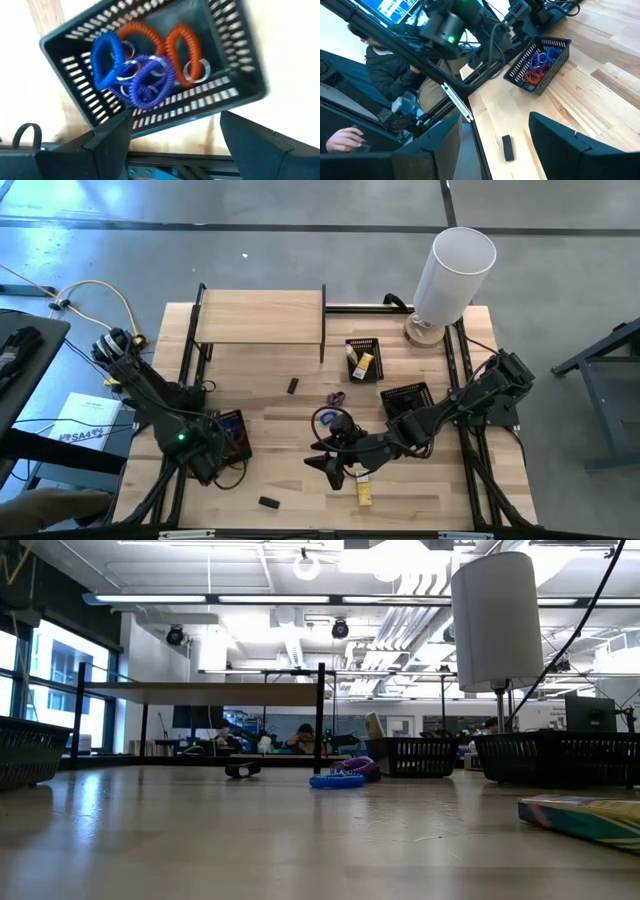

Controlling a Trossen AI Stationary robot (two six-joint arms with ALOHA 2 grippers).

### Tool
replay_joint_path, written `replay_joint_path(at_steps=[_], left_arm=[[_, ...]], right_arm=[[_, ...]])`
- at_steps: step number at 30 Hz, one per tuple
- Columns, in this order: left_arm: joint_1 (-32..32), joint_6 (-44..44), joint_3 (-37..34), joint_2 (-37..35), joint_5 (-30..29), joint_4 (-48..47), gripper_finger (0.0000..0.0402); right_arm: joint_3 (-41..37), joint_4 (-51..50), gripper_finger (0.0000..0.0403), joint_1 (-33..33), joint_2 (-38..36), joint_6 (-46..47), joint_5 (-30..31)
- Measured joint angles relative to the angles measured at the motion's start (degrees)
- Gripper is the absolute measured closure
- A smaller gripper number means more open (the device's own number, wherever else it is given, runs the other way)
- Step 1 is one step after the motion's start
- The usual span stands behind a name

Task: Pick & Place Office Desk Supplies
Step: Put the crayon box into the top black bin

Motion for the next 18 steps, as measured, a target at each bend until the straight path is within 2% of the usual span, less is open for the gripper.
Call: replay_joint_path(at_steps=[7,10,14,18], left_arm=[[0.8,2.0,10.0,0.0,-0.6,-1.9,0.0109],[1.9,3.4,13.9,0.0,-0.6,-1.7,0.0109],[3.3,3.5,16.0,0.0,-0.6,0.1,0.0109],[3.6,3.5,16.0,0.0,-0.6,3.8,0.0109]], right_arm=[[0.0,-1.1,0.0183,0.0,0.0,-5.3,-4.3],[0.0,-3.0,0.0183,0.0,0.0,-4.8,-6.1],[0.0,-6.6,0.0183,0.1,0.0,0.2,-14.1],[0.0,-11.1,0.0183,1.0,0.0,11.8,-21.6]])
